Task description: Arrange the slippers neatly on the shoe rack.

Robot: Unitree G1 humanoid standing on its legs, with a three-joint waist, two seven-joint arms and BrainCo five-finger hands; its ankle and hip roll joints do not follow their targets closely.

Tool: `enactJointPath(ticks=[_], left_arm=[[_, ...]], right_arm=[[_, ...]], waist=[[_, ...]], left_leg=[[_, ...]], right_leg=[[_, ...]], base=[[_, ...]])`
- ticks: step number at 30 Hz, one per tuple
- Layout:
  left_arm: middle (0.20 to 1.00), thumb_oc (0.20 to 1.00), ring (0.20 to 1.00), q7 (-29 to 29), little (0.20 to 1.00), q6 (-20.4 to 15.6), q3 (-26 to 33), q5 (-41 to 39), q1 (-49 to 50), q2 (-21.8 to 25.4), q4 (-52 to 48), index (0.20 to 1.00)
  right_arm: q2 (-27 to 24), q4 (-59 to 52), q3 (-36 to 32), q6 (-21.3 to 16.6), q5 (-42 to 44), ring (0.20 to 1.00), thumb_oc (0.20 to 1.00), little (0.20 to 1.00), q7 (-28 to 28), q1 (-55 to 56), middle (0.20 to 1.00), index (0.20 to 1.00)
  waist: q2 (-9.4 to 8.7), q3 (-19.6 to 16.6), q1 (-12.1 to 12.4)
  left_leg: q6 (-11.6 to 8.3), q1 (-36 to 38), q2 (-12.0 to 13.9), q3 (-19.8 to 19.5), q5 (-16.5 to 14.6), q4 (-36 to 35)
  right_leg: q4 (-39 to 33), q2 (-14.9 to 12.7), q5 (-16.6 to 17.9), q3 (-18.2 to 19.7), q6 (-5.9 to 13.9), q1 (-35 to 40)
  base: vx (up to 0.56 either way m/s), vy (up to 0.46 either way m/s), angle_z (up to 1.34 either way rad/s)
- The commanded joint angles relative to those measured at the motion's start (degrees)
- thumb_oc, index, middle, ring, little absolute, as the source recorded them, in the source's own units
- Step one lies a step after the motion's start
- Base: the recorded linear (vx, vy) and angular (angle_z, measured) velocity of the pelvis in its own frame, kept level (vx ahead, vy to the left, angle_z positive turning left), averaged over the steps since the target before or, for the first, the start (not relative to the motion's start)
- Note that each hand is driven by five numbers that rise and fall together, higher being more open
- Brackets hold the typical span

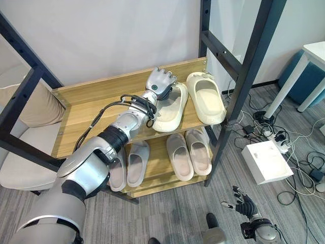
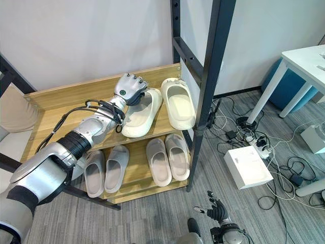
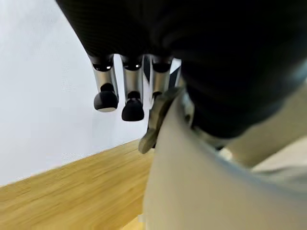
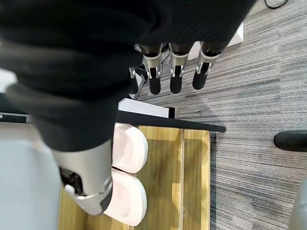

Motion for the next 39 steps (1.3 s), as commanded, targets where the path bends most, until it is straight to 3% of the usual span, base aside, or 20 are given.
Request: enactJointPath(ticks=[1, 4, 5, 8, 14, 17, 21, 23, 25, 27, 29, 31, 33, 39], left_arm=[[0.2, 0.2, 0.2, 0.4, 0.2, 2.7, 2.2, -0.8, -8.5, -0.3, 9.8, 0.2], [0.2, 0.2, 0.2, 0.3, 0.2, 2.8, 2.4, -1.7, -8.9, -0.8, 10.9, 0.2], [1.0, 1.0, 1.0, 0.4, 1.0, 2.7, 2.7, -2.5, -8.8, -0.8, 10.9, 1.0], [1.0, 1.0, 1.0, 0.1, 1.0, 1.7, 3.5, -4.3, -8.1, -0.3, 8.9, 1.0], [1.0, 1.0, 1.0, -1.4, 1.0, -0.7, 9.2, -5.1, -1.9, 4.0, -10.2, 1.0], [1.0, 1.0, 1.0, -1.6, 1.0, -0.9, 11.3, -4.4, 0.7, 5.8, -13.8, 1.0], [1.0, 1.0, 1.0, 0.1, 1.0, -2.1, 18.1, -6.8, 7.0, 10.2, -21.2, 1.0], [1.0, 1.0, 1.0, 1.2, 1.0, -5.1, 23.7, -13.8, 13.1, 10.1, -25.9, 1.0], [1.0, 1.0, 1.0, -1.8, 1.0, -11.9, 32.2, -38.3, 25.8, 3.3, -31.0, 1.0], [1.0, 1.0, 1.0, -7.9, 1.0, -15.1, 31.8, -61.1, 30.5, -1.1, -31.3, 1.0], [1.0, 1.0, 1.0, -11.0, 1.0, -15.5, 29.9, -73.1, 31.8, -1.6, -32.5, 1.0], [1.0, 1.0, 1.0, -12.9, 1.0, -15.0, 28.3, -78.0, 32.1, -1.5, -33.2, 1.0], [1.0, 1.0, 1.0, -15.8, 1.0, -12.9, 24.1, -87.0, 31.8, 1.6, -35.3, 1.0], [1.0, 1.0, 1.0, -18.6, 1.0, -10.3, 16.0, -96.8, 29.1, 7.8, -41.3, 1.0]], right_arm=[[-0.7, -3.0, -1.3, -2.5, 2.2, 1.0, 1.0, 1.0, -0.5, -0.6, 1.0, 1.0], [-0.6, -3.1, -1.3, -2.4, 2.4, 1.0, 1.0, 1.0, -0.3, -0.7, 1.0, 1.0], [-0.6, -3.3, -1.2, -2.4, 2.5, 1.0, 1.0, 1.0, -0.2, -0.6, 1.0, 1.0], [-0.1, -3.1, -1.1, -2.2, 2.7, 1.0, 1.0, 1.0, 0.0, -0.8, 1.0, 1.0], [2.3, -1.7, -2.2, -1.8, 3.3, 1.0, 1.0, 1.0, -0.1, -1.4, 1.0, 1.0], [3.0, -1.5, -2.1, -1.6, 3.5, 1.0, 1.0, 1.0, 0.1, -1.7, 1.0, 1.0], [3.8, -2.3, -1.9, -1.4, 3.5, 1.0, 1.0, 1.0, 0.5, -1.3, 1.0, 1.0], [4.8, -2.0, -2.2, -1.3, 3.7, 1.0, 1.0, 1.0, 0.7, -1.1, 1.0, 1.0], [6.5, -1.7, -2.8, 0.1, 3.1, 1.0, 1.0, 1.0, 1.1, -1.1, 1.0, 1.0], [6.7, -2.2, -3.3, 1.5, 3.0, 1.0, 1.0, 1.0, 1.7, -1.1, 1.0, 1.0], [6.6, -2.8, -3.4, 2.3, 3.3, 1.0, 1.0, 1.0, 1.8, -1.3, 1.0, 1.0], [6.3, -3.7, -3.3, 2.7, 3.5, 1.0, 1.0, 1.0, 2.1, -1.3, 1.0, 1.0], [5.5, -4.6, -2.5, 3.6, 3.8, 1.0, 1.0, 1.0, 2.8, -1.5, 1.0, 1.0], [4.4, -5.0, -0.2, 4.6, 4.0, 1.0, 1.0, 1.0, 4.4, -0.5, 1.0, 1.0]], waist=[[-2.69, -0.4, 0.2], [-2.84, -0.6, 0.3], [-2.91, -0.7, 0.3], [-2.95, -0.9, 1.0], [-3.3, -0.9, 3.7], [-3.47, -0.8, 4.5], [-3.78, -0.6, 5.9], [-3.97, -0.5, 6.6], [-4.08, -0.4, 7.7], [-3.7, -0.5, 8.0], [-3.63, -0.8, 8.2], [-3.58, -0.8, 8.3], [-3.51, -0.8, 8.5], [-3.44, -1.2, 8.0]], left_leg=[[-4.12, 6.9, 3.9, -3.3, -6.5, 0.0], [-4.13, 7.0, 3.9, -3.4, -6.5, 0.0], [-4.15, 7.0, 3.9, -3.4, -6.4, 0.0], [-4.1, 7.0, 3.9, -3.8, -6.4, 0.0], [-3.87, 6.4, 3.7, -5.6, -6.5, 0.0], [-3.83, 6.3, 3.7, -6.3, -6.4, 0.0], [-3.79, 6.1, 3.5, -7.2, -6.4, 0.0], [-3.75, 6.1, 3.5, -7.5, -6.2, 0.0], [-3.63, 6.1, 3.5, -8.0, -5.9, 0.0], [-3.47, 6.0, 3.4, -8.5, -5.7, 0.0], [-3.29, 5.6, 3.4, -8.7, -5.4, 0.0], [-3.26, 5.5, 3.4, -8.9, -5.3, 0.0], [-3.23, 5.1, 3.3, -9.1, -5.2, 0.0], [-3.22, 5.0, 3.0, -9.1, -5.2, 0.0]], right_leg=[[1.5, -1.8, 1.5, -1.3, 4.42, -3.5], [1.5, -1.8, 1.4, -1.4, 4.36, -3.3], [1.5, -1.7, 1.4, -1.4, 4.36, -3.3], [1.5, -1.7, 1.3, -1.8, 4.32, -3.0], [1.3, -2.1, 0.9, -3.7, 4.09, -1.6], [1.0, -2.2, 0.8, -4.3, 4.0, -1.1], [0.7, -2.3, 0.9, -5.3, 3.86, -0.3], [0.6, -2.3, 1.0, -5.5, 3.73, -0.1], [0.3, -2.2, 1.1, -5.7, 3.29, 0.5], [0.3, -2.2, 1.1, -6.2, 3.1, 0.8], [0.3, -2.2, 1.4, -6.5, 2.94, 0.6], [0.3, -2.2, 1.5, -6.7, 2.95, 0.7], [0.3, -2.2, 1.7, -6.9, 3.06, 0.7], [0.3, -2.4, 2.1, -7.1, 3.43, 0.4]], base=[[0.0, -0.019, -0.06], [0.0, -0.009, -0.02], [0.0, 0.0, 0.0], [0.0, 0.0, 0.0], [0.0, -0.004, 0.1], [0.0, -0.012, 0.12], [-0.01, -0.017, 0.16], [-0.01, -0.006, 0.14], [-0.01, 0.008, 0.14], [0.0, 0.017, 0.11], [0.0, 0.009, 0.23], [0.0, 0.006, 0.13], [0.0, 0.0, 0.02], [0.0, 0.0, 0.0]])
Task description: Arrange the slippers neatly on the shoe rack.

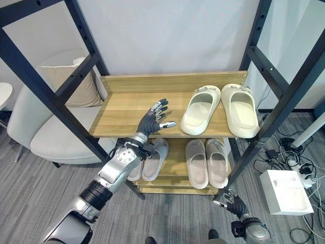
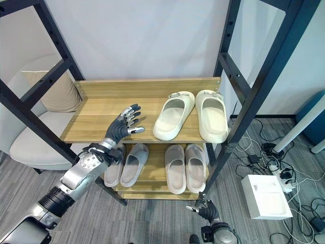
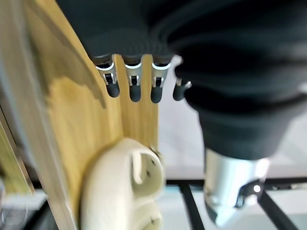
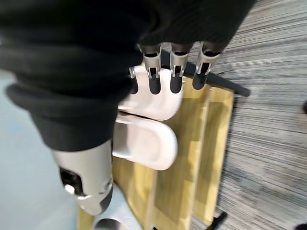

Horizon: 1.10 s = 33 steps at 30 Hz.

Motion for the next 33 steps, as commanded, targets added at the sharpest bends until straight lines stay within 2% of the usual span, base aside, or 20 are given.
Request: enactJointPath(ticks=[1, 6, 11, 23, 28, 33], left_arm=[[1.0, 1.0, 1.0, -1.5, 1.0, -1.4, 0.6, -4.6, -7.5, 0.2, 1.5, 1.0], [1.0, 1.0, 1.0, -1.3, 1.0, -0.9, -2.1, -6.7, -9.7, -1.0, 1.1, 1.0], [1.0, 1.0, 1.0, -0.6, 1.0, -0.1, -4.4, -6.2, -12.6, -5.9, 3.8, 1.0], [1.0, 1.0, 1.0, 0.0, 1.0, 0.1, -4.5, -5.9, -15.2, -12.8, 6.5, 1.0], [1.0, 1.0, 1.0, 0.5, 1.0, -0.8, -2.5, -5.2, -14.4, -11.3, 4.0, 1.0], [1.0, 1.0, 1.0, 1.2, 1.0, -1.8, 3.4, -1.6, -11.1, -8.6, 2.6, 1.0]], right_arm=[[-0.3, -3.2, 1.2, -0.8, 1.9, 1.0, 1.0, 1.0, 1.2, -1.8, 1.0, 1.0], [-0.4, -2.9, 1.7, -0.6, 2.3, 1.0, 1.0, 1.0, 1.2, -1.6, 1.0, 1.0], [-0.3, -2.7, 2.2, -0.4, 2.9, 1.0, 1.0, 1.0, 1.1, -1.9, 1.0, 1.0], [-0.3, -1.7, 1.7, -0.2, 3.3, 1.0, 1.0, 1.0, 0.9, -2.1, 1.0, 1.0], [0.2, -2.0, 1.0, -0.5, 3.7, 1.0, 1.0, 1.0, 0.8, -1.7, 1.0, 1.0], [0.9, -1.5, 0.2, -1.0, 3.6, 1.0, 1.0, 1.0, 1.2, -1.0, 1.0, 1.0]], waist=[[-0.98, 0.1, -0.1], [-0.92, 0.0, -0.5], [-0.72, 0.1, -1.3], [-0.53, 0.4, -2.1], [-0.64, 0.5, -1.7], [-0.87, 0.6, -0.7]], left_leg=[[-3.48, 4.0, 3.8, -3.4, -5.2, 0.0], [-3.47, 4.0, 3.8, -3.2, -5.2, 0.0], [-3.46, 4.1, 3.7, -3.1, -5.2, 0.0], [-3.45, 4.2, 3.8, -3.0, -5.3, 0.0], [-3.4, 4.3, 3.8, -3.1, -5.2, 0.0], [-3.39, 4.2, 3.8, -3.5, -5.2, 0.0]], right_leg=[[0.3, -1.5, 3.1, -1.1, 3.72, -4.6], [0.3, -1.5, 3.1, -0.9, 3.76, -4.7], [0.3, -1.4, 3.0, -0.6, 3.76, -4.9], [0.3, -1.4, 2.8, -0.3, 3.58, -5.1], [0.3, -1.4, 2.7, -0.6, 3.53, -4.9], [0.3, -1.4, 2.5, -1.1, 3.41, -4.5]], base=[[0.0, 0.0, 0.0], [0.0, 0.0, 0.0], [0.0, 0.0, 0.0], [0.0, 0.0, 0.0], [0.0, 0.0, 0.0], [0.0, 0.0, 0.0]])
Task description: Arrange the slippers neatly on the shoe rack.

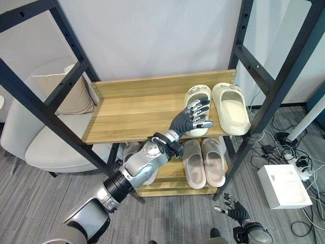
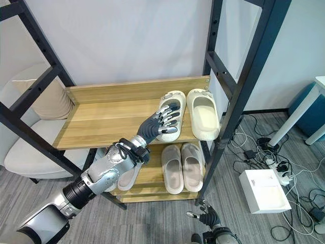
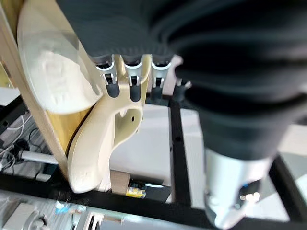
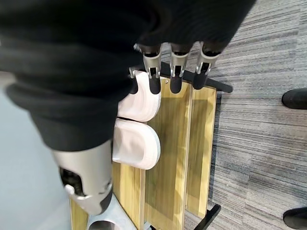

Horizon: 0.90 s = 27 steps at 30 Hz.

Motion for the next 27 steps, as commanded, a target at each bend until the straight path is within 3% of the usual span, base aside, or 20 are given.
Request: enactJointPath(ticks=[1, 6, 14, 18, 22, 27], left_arm=[[1.0, 1.0, 1.0, 0.0, 1.0, -4.0, 6.4, 4.3, -3.6, 3.0, 3.8, 1.0], [1.0, 1.0, 1.0, -1.6, 1.0, -3.3, 6.9, 8.1, -0.4, 5.4, 5.8, 1.0], [1.0, 1.0, 1.0, -3.9, 1.0, -1.7, 3.3, 10.2, 2.3, 1.6, 6.5, 1.0], [1.0, 1.0, 1.0, -4.5, 1.0, -1.4, 1.1, 8.0, 1.0, -0.1, 5.7, 1.0], [1.0, 1.0, 1.0, -3.0, 1.0, -1.7, -0.7, 1.9, -2.8, -5.1, 7.4, 1.0], [1.0, 1.0, 1.0, -2.6, 1.0, -2.1, -0.9, -2.8, -2.8, -6.2, 7.3, 1.0]], right_arm=[[1.6, -1.3, -1.6, -2.1, 1.2, 1.0, 1.0, 1.0, 0.4, -1.2, 1.0, 1.0], [1.8, -0.4, -1.4, -2.0, 0.7, 1.0, 1.0, 1.0, 0.9, -1.4, 1.0, 1.0], [1.8, 0.4, -0.5, -1.4, 1.0, 1.0, 1.0, 1.0, 1.4, -2.0, 1.0, 1.0], [1.7, 0.6, -0.3, -1.0, 1.1, 1.0, 1.0, 1.0, 1.4, -2.2, 1.0, 1.0], [1.7, 0.9, 0.4, -0.8, 1.6, 1.0, 1.0, 1.0, 1.1, -2.7, 1.0, 1.0], [1.6, 0.5, 0.5, -0.7, 1.8, 1.0, 1.0, 1.0, 0.8, -2.9, 1.0, 1.0]], waist=[[-1.88, 1.2, 1.7], [-2.05, 1.2, 2.2], [-2.46, 1.3, 2.2], [-2.5, 1.2, 1.8], [-2.5, 1.0, 1.1], [-2.36, 1.1, 0.8]], left_leg=[[-3.36, 4.1, 3.8, -3.9, -5.1, -0.3], [-3.35, 4.1, 3.9, -4.1, -5.0, -0.3], [-3.21, 4.0, 3.8, -4.1, -5.3, -0.3], [-3.19, 4.1, 3.8, -4.0, -5.3, -0.3], [-3.18, 4.1, 3.9, -3.8, -5.3, -0.3], [-3.17, 4.2, 4.0, -3.6, -5.3, -0.3]], right_leg=[[0.3, -1.4, 2.6, -1.4, 3.24, -4.2], [0.3, -1.5, 2.6, -1.6, 3.22, -4.0], [0.2, -1.6, 2.7, -1.5, 3.23, -4.1], [0.2, -1.6, 2.8, -1.4, 3.29, -4.2], [0.2, -1.5, 2.7, -1.3, 3.33, -4.4], [0.2, -1.5, 2.7, -1.0, 3.3, -4.6]], base=[[0.0, 0.0, 0.0], [0.0, 0.001, 0.01], [0.0, 0.0, 0.0], [0.0, 0.0, 0.0], [0.0, 0.0, 0.0], [0.0, 0.0, 0.0]])
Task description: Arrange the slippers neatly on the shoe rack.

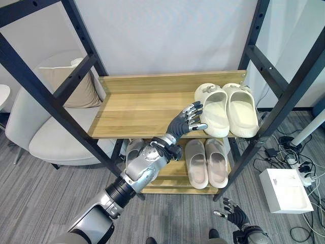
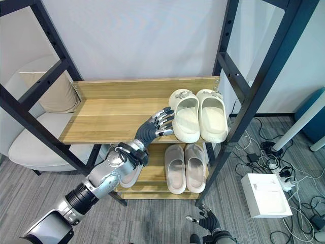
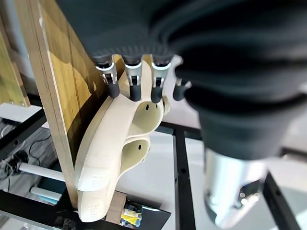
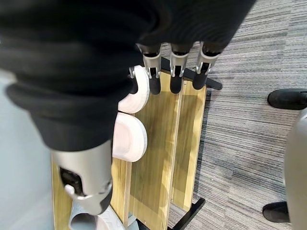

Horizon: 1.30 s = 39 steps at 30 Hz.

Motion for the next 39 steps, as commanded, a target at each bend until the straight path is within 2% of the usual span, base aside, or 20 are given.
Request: enactJointPath(ticks=[1, 4, 5, 8, 10, 11, 13, 14, 17, 20, 22, 24, 27, 30, 31, 32, 33, 35, 37, 39], left_arm=[[1.0, 1.0, 1.0, -0.6, 1.0, -2.7, 0.2, -0.9, -6.1, -0.9, 3.2, 1.0], [1.0, 1.0, 1.0, -0.2, 1.0, -2.8, 1.7, 1.9, -5.3, -0.1, 3.1, 1.0], [1.0, 1.0, 1.0, 1.0, 1.0, -3.4, 4.6, 5.3, -4.7, 0.6, 4.5, 1.0], [1.0, 1.0, 1.0, 1.9, 1.0, -4.2, 7.2, 8.0, -4.7, 1.4, 4.7, 1.0], [1.0, 1.0, 1.0, 3.0, 1.0, -5.3, 9.8, 10.7, -4.7, 2.4, 4.3, 1.0], [1.0, 1.0, 1.0, 4.3, 1.0, -6.9, 12.3, 13.2, -4.9, 3.2, 2.7, 1.0], [1.0, 1.0, 1.0, 4.7, 1.0, -7.5, 13.1, 14.3, -4.6, 3.5, 1.1, 1.0], [1.0, 1.0, 1.0, 1.0, 1.0, -10.5, 14.4, 15.3, -1.0, 5.1, -10.4, 1.0], [1.0, 1.0, 1.0, -7.6, 1.0, -10.6, 11.4, 13.5, 3.0, 7.1, -19.4, 1.0], [1.0, 1.0, 1.0, -13.0, 1.0, -9.7, 7.2, 12.2, 5.1, 9.2, -24.5, 1.0], [1.0, 1.0, 1.0, -17.5, 1.0, -8.0, 2.9, 11.4, 7.2, 10.3, -24.2, 1.0], [1.0, 1.0, 1.0, -19.2, 1.0, -7.2, 0.6, 12.3, 8.7, 11.0, -22.8, 1.0], [1.0, 1.0, 1.0, -21.2, 1.0, -6.2, -2.6, 16.7, 10.7, 11.9, -18.3, 1.0], [1.0, 1.0, 1.0, -21.8, 1.0, -5.4, -4.6, 25.4, 14.7, 11.7, -8.5, 1.0], [1.0, 1.0, 1.0, -21.3, 1.0, -5.3, -4.8, 29.4, 17.0, 10.3, -2.5, 1.0], [1.0, 1.0, 1.0, -21.2, 1.0, -5.5, -4.8, 29.6, 17.0, 10.0, -2.1, 1.0], [1.0, 1.0, 1.0, -18.2, 1.0, -4.7, -2.5, 33.5, 21.8, 5.9, 9.0, 1.0], [1.0, 1.0, 1.0, -13.8, 1.0, -3.8, 1.7, 30.4, 24.8, 0.0, 20.7, 1.0], [1.0, 1.0, 1.0, -7.6, 1.0, -3.4, 9.0, 23.2, 25.8, -5.8, 33.9, 1.0], [1.0, 1.0, 1.0, -6.6, 1.0, -3.6, 10.7, 22.8, 25.7, -6.6, 36.9, 1.0]], right_arm=[[1.2, -1.3, 0.1, -1.6, 1.8, 1.0, 1.0, 1.0, -0.3, -2.2, 1.0, 1.0], [1.6, -0.9, -0.2, -1.8, 1.9, 1.0, 1.0, 1.0, -0.3, -2.0, 1.0, 1.0], [2.0, -0.8, -0.5, -2.2, 2.2, 1.0, 1.0, 1.0, -0.1, -1.9, 1.0, 1.0], [2.2, -0.5, -0.8, -2.5, 2.1, 1.0, 1.0, 1.0, -0.1, -1.9, 1.0, 1.0], [2.4, -0.1, -1.1, -2.8, 2.2, 1.0, 1.0, 1.0, 0.0, -2.1, 1.0, 1.0], [2.6, 0.2, -1.4, -3.3, 2.2, 1.0, 1.0, 1.0, 0.0, -2.4, 1.0, 1.0], [2.6, 0.2, -1.5, -3.6, 2.2, 1.0, 1.0, 1.0, -0.1, -2.5, 1.0, 1.0], [2.9, 0.6, -2.0, -4.5, 2.4, 1.0, 1.0, 1.0, 0.3, -2.8, 1.0, 1.0], [2.9, 0.6, -2.1, -4.7, 2.1, 1.0, 1.0, 1.0, 1.5, -2.1, 1.0, 1.0], [3.2, 0.8, -1.8, -4.6, 1.6, 1.0, 1.0, 1.0, 2.4, -2.2, 1.0, 1.0], [2.7, -0.5, -1.2, -4.6, 1.2, 1.0, 1.0, 1.0, 3.1, -2.2, 1.0, 1.0], [2.2, -1.0, -0.9, -4.6, 0.8, 1.0, 1.0, 1.0, 3.4, -2.3, 1.0, 1.0], [2.0, -0.4, -0.4, -4.7, 0.6, 1.0, 1.0, 1.0, 3.4, -3.2, 1.0, 1.0], [2.2, 0.2, -0.4, -4.8, 1.3, 1.0, 1.0, 1.0, 3.0, -4.8, 1.0, 1.0], [2.2, 0.2, -0.4, -4.8, 1.7, 1.0, 1.0, 1.0, 2.9, -5.1, 1.0, 1.0], [2.2, 0.2, -0.4, -4.8, 1.7, 1.0, 1.0, 1.0, 2.9, -5.1, 1.0, 1.0], [2.7, 0.9, -0.6, -4.7, 2.2, 1.0, 1.0, 1.0, 2.3, -5.3, 1.0, 1.0], [3.2, 2.1, -0.8, -4.6, 2.6, 1.0, 1.0, 1.0, 1.0, -5.1, 1.0, 1.0], [4.2, 5.3, -1.5, -4.7, 2.6, 1.0, 1.0, 1.0, -1.0, -5.3, 1.0, 1.0], [4.2, 6.0, -1.8, -4.7, 2.6, 1.0, 1.0, 1.0, -1.5, -5.5, 1.0, 1.0]], waist=[[-0.96, 0.3, -0.3], [-1.01, 0.2, -0.1], [-1.19, 0.2, 0.2], [-1.31, 0.2, 0.4], [-1.46, 0.1, 0.7], [-1.61, 0.1, 1.2], [-1.65, 0.2, 1.3], [-1.95, 0.4, 1.9], [-2.05, 0.3, 2.4], [-2.16, 0.3, 3.0], [-2.22, 0.4, 3.2], [-2.27, 0.5, 3.4], [-2.24, 0.6, 3.4], [-2.32, 0.7, 3.5], [-2.41, 0.7, 3.5], [-2.36, 0.6, 3.5], [-2.58, 0.7, 3.5], [-2.89, 0.7, 3.6], [-3.42, 0.8, 3.9], [-3.54, 0.8, 4.0]], left_leg=[[-3.14, 4.2, 4.1, -3.5, -5.3, -0.3], [-3.13, 4.4, 4.0, -3.5, -5.3, -0.3], [-3.12, 4.4, 4.1, -3.6, -5.4, -0.3], [-3.15, 4.4, 4.1, -3.8, -5.3, -0.3], [-3.18, 4.4, 4.1, -4.0, -5.3, -0.3], [-3.22, 4.3, 4.1, -4.3, -5.2, -0.3], [-3.23, 4.3, 4.1, -4.4, -5.2, -0.3], [-3.26, 4.2, 4.2, -4.7, -5.4, -0.3], [-3.29, 4.3, 4.2, -4.7, -5.6, -0.3], [-3.31, 4.2, 4.3, -4.8, -5.8, -0.3], [-3.26, 4.2, 4.2, -4.9, -5.9, -0.3], [-3.2, 4.2, 4.2, -5.0, -6.0, -0.3], [-3.08, 4.2, 4.1, -5.1, -6.1, -0.3], [-2.85, 4.3, 4.0, -5.3, -6.3, -0.3], [-2.77, 4.5, 3.9, -5.2, -6.4, -0.3], [-2.77, 4.5, 3.9, -5.2, -6.4, -0.3], [-2.64, 4.7, 3.8, -5.2, -6.5, -0.3], [-2.57, 4.8, 3.8, -5.2, -6.3, -0.3], [-2.54, 4.6, 3.9, -5.1, -5.8, -0.3], [-2.56, 4.6, 3.9, -5.1, -5.8, -0.3]], right_leg=[[0.2, -1.3, 2.8, -0.9, 3.09, -4.6], [0.3, -1.3, 2.7, -1.0, 3.01, -4.5], [0.3, -1.3, 2.6, -1.1, 2.92, -4.3], [0.4, -1.3, 2.5, -1.3, 2.88, -4.1], [0.4, -1.3, 2.4, -1.6, 2.84, -4.0], [0.4, -1.3, 2.4, -1.9, 2.8, -3.8], [0.4, -1.3, 2.3, -2.0, 2.79, -3.7], [0.3, -1.4, 2.3, -2.2, 2.87, -3.5], [0.3, -1.6, 2.3, -2.3, 3.07, -3.4], [0.3, -1.7, 2.2, -2.6, 3.18, -3.3], [0.4, -1.6, 2.1, -2.7, 3.28, -3.3], [0.5, -1.6, 2.1, -2.8, 3.32, -3.3], [0.4, -1.5, 2.0, -2.7, 3.31, -3.3], [0.5, -1.3, 1.8, -2.5, 3.22, -3.2], [0.6, -1.3, 1.7, -2.4, 3.1, -3.2], [0.6, -1.3, 1.7, -2.4, 3.11, -3.2], [0.7, -1.2, 1.6, -2.2, 2.87, -3.2], [0.9, -1.1, 1.6, -2.1, 2.63, -3.2], [1.0, -1.0, 1.6, -2.1, 2.3, -3.5], [0.9, -0.9, 1.6, -2.0, 2.24, -3.5]], base=[[0.0, 0.0, 0.0], [0.0, 0.0, 0.0], [0.0, 0.0, 0.0], [0.0, 0.0, 0.0], [0.0, 0.0, 0.0], [0.0, 0.0, 0.0], [0.0, 0.004, 0.11], [0.01, 0.012, 0.18], [0.02, 0.022, 0.11], [0.01, 0.007, 0.04], [0.0, 0.0, 0.0], [0.0, 0.006, -0.02], [0.0, 0.0, 0.0], [0.0, 0.0, 0.0], [0.0, 0.0, 0.0], [0.0, 0.0, 0.0], [0.0, 0.0, 0.0], [0.0, 0.0, 0.0], [-0.01, -0.041, 0.0], [0.0, 0.0, 0.0]])
